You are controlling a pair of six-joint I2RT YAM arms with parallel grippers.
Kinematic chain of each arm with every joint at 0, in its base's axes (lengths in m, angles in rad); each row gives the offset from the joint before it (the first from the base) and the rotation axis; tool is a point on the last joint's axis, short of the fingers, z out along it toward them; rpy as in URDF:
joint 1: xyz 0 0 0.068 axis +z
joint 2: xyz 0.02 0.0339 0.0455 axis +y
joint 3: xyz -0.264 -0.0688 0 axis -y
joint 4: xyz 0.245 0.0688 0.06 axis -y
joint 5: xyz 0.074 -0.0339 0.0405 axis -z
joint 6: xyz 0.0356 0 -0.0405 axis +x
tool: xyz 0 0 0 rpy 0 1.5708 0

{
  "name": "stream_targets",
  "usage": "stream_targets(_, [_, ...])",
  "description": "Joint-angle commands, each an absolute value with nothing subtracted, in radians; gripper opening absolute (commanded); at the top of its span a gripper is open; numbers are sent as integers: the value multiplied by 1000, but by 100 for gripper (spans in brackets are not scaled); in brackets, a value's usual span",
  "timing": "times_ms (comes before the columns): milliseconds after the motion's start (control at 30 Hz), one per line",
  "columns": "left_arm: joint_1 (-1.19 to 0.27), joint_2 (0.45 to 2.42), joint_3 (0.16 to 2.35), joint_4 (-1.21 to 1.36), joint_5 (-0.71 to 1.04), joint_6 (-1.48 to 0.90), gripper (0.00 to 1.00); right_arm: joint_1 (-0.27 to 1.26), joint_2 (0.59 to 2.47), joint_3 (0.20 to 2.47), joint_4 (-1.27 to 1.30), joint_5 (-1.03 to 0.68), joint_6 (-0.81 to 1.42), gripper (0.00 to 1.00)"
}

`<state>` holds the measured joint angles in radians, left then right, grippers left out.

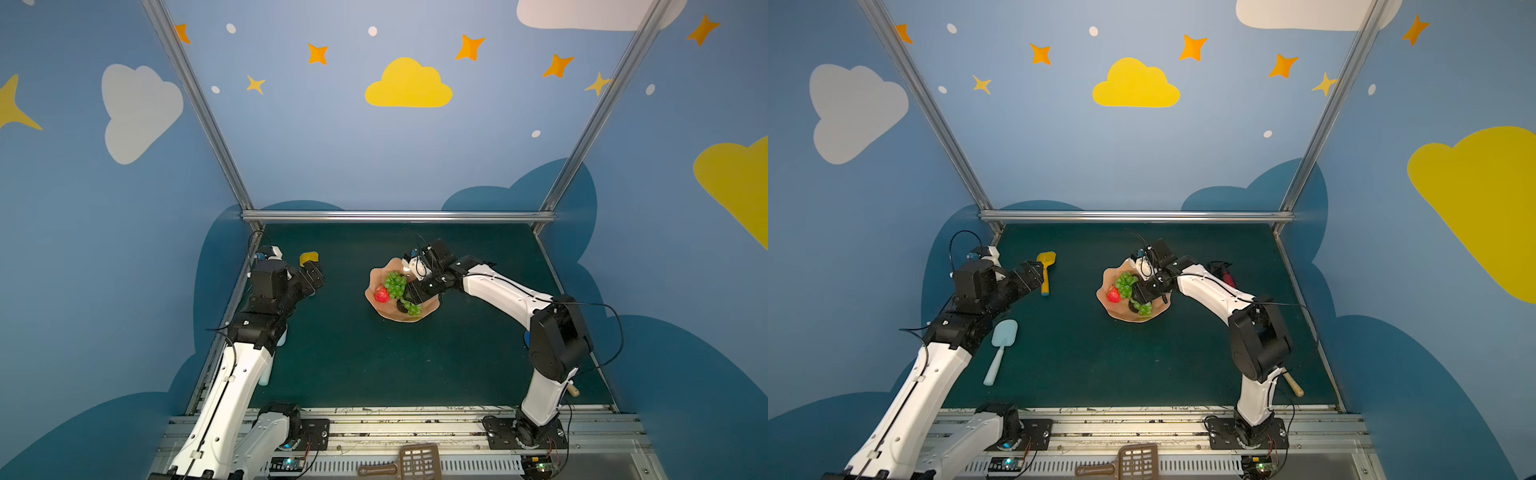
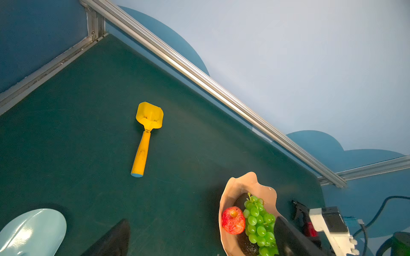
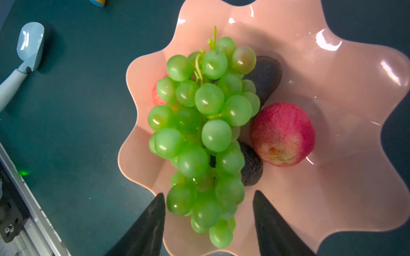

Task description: Place and organize the fake fruits in the fruit bowl

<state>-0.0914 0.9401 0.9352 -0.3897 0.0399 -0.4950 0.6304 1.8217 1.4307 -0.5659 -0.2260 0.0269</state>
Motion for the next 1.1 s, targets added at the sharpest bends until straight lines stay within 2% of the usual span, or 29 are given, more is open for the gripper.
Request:
stream_targets(0, [-86, 949, 910, -310, 17, -446, 100, 615, 1742, 1434, -595, -225, 52, 69])
stream_targets(33, [-89, 956, 896, -284, 0, -438, 100, 609, 1713, 1422, -595, -215, 64, 72])
stream_targets(67, [-89, 964, 882, -264, -29, -427, 100, 603, 1679, 1404, -590, -199, 77, 82])
stream_targets(167, [-95, 987, 825, -192, -126, -353, 100, 580, 1559, 1307, -540, -134, 119, 90])
stream_targets(333, [-149, 998, 633, 87, -326, -217, 100, 497, 1349, 1059, -358, 6, 127, 90])
stream_targets(533, [-115, 1064, 470, 302, -304, -104, 100, 324, 1134, 773, -96, 163, 135, 90])
stream_targets(600, [-52, 1073, 421, 373, -219, -121, 100, 277, 1100, 683, 19, 232, 136, 90])
stream_targets(733, [13, 1117, 366, 465, -160, -110, 100, 163, 1112, 587, 144, 323, 158, 91])
stream_targets(833, [13, 1162, 352, 505, -173, -85, 100, 96, 1179, 594, 151, 301, 195, 91])
stream_targets(900, [13, 1190, 341, 548, -183, -86, 100, 85, 1228, 616, 132, 272, 192, 91])
stream_targets(1067, [15, 1310, 385, 595, -181, -83, 100, 83, 1315, 523, 335, 280, 144, 91])
